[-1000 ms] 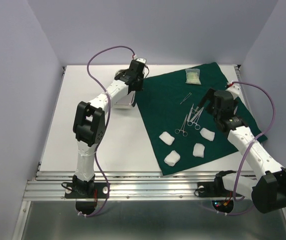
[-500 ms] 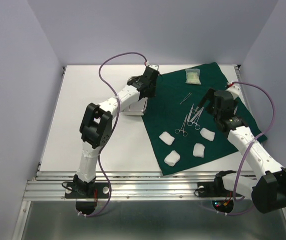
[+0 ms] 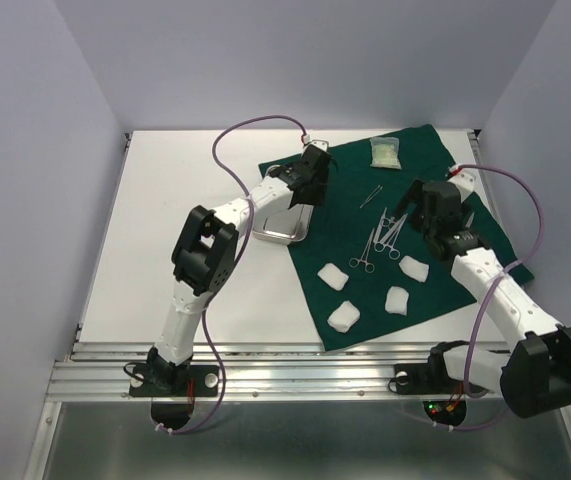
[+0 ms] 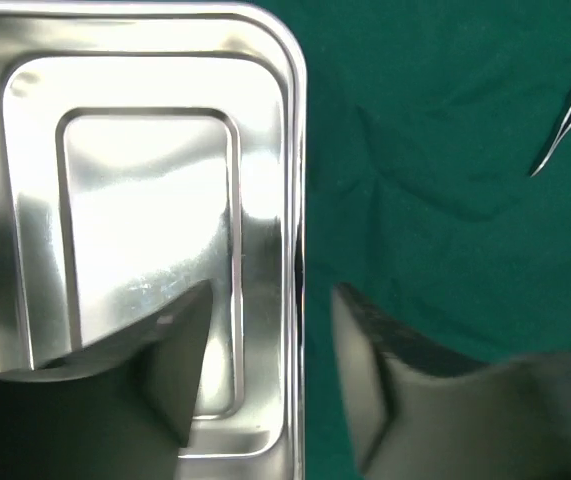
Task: Prepare the surgical pack
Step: Place the container in the surgical kit, then pick up the medical item from the surgical kit, then place the medical item in the surgical kit.
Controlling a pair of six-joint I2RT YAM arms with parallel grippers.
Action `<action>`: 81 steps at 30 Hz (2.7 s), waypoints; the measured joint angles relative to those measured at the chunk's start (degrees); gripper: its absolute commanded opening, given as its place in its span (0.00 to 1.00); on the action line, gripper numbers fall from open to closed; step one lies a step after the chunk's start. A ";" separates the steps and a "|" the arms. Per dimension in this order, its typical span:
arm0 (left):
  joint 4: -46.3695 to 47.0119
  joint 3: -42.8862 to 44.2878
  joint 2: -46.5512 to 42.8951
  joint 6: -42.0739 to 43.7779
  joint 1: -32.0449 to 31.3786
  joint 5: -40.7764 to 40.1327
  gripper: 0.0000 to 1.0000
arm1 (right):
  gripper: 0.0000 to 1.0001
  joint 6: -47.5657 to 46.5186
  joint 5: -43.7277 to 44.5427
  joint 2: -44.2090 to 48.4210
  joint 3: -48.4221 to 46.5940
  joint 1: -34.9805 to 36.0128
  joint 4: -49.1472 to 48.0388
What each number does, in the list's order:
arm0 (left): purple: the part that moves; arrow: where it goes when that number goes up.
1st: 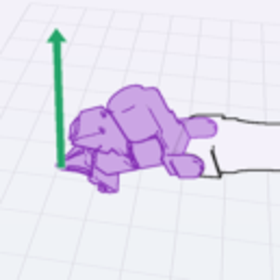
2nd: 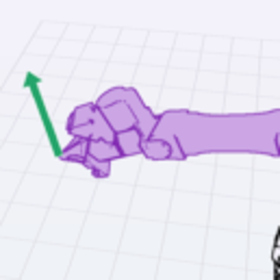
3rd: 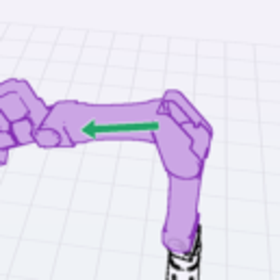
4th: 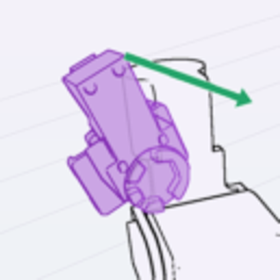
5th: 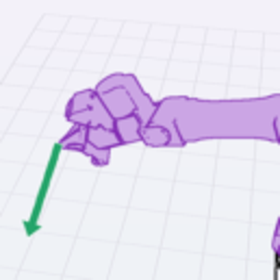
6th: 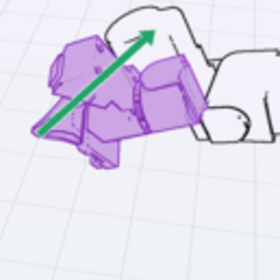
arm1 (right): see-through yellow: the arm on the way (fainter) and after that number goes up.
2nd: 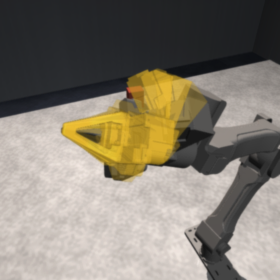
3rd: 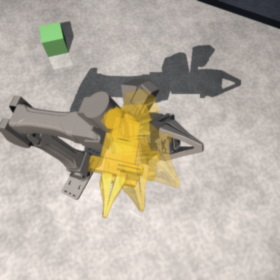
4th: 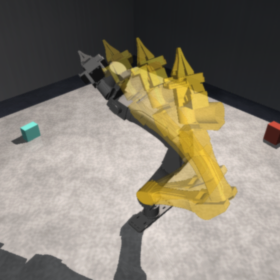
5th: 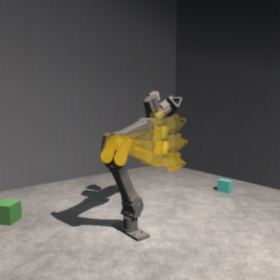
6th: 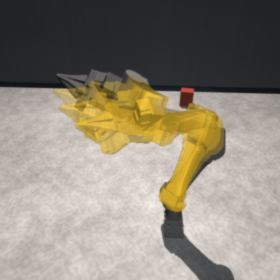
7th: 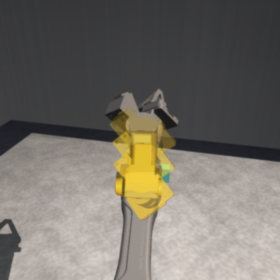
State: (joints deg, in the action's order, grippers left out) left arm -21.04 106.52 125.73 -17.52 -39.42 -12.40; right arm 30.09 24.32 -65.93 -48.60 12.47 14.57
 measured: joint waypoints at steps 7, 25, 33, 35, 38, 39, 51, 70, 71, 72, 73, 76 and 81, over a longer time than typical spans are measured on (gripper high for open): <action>0.09 0.50 -0.31 0.24 0.07 0.81 0.69 | 0.99 0.68 -0.79 -2.29 -0.39 0.00 0.46; -0.59 -6.40 -29.03 1.55 1.33 -3.96 0.73 | 0.33 2.78 -7.65 -40.09 -23.96 0.11 -0.85; -1.33 -13.90 -32.15 1.60 1.77 -5.22 0.73 | 0.38 3.80 -9.64 -50.86 -32.00 0.35 -1.46; -1.64 -15.10 -32.15 1.60 1.79 -5.25 0.73 | 0.38 4.00 -9.75 -52.06 -33.18 0.35 -1.46; -1.55 -16.09 -32.20 1.60 1.79 -5.22 0.73 | 0.40 4.22 -9.70 -53.40 -34.25 0.35 -1.77; -1.57 -16.20 -32.24 1.60 1.77 -5.20 0.73 | 0.40 4.24 -9.62 -53.46 -34.34 0.35 -1.77; -1.38 -16.83 -33.05 1.81 1.79 -5.18 0.73 | 0.03 3.96 -8.33 -56.28 -37.94 0.35 -1.73; -1.11 -17.31 -33.11 3.56 2.82 -5.27 0.72 | 0.01 2.08 -11.52 -43.71 -25.05 8.98 -4.07; -1.11 -17.31 -33.11 3.58 2.84 -5.07 0.72 | 0.04 2.23 -11.72 -43.69 -24.55 10.01 -4.33; -1.11 -17.31 -33.11 3.56 2.95 -4.70 0.72 | 0.07 2.43 -11.93 -43.69 -23.98 11.32 -4.50; -1.07 -17.31 -33.09 3.54 3.10 -4.37 0.72 | 0.12 2.62 -12.31 -43.71 -23.50 12.24 -4.55; -1.07 -17.31 -32.87 3.48 3.17 -3.72 0.72 | 0.25 3.13 -13.27 -43.74 -23.12 14.56 -4.68; -1.09 -17.27 -31.54 3.04 3.17 -3.06 0.70 | 0.48 3.52 -12.85 -43.74 -23.12 14.56 -4.79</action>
State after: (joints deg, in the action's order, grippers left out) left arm -22.13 89.25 94.19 -14.48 -36.25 -15.46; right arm 33.61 11.46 -109.67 -71.72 27.03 9.78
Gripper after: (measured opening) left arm 0.723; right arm 0.422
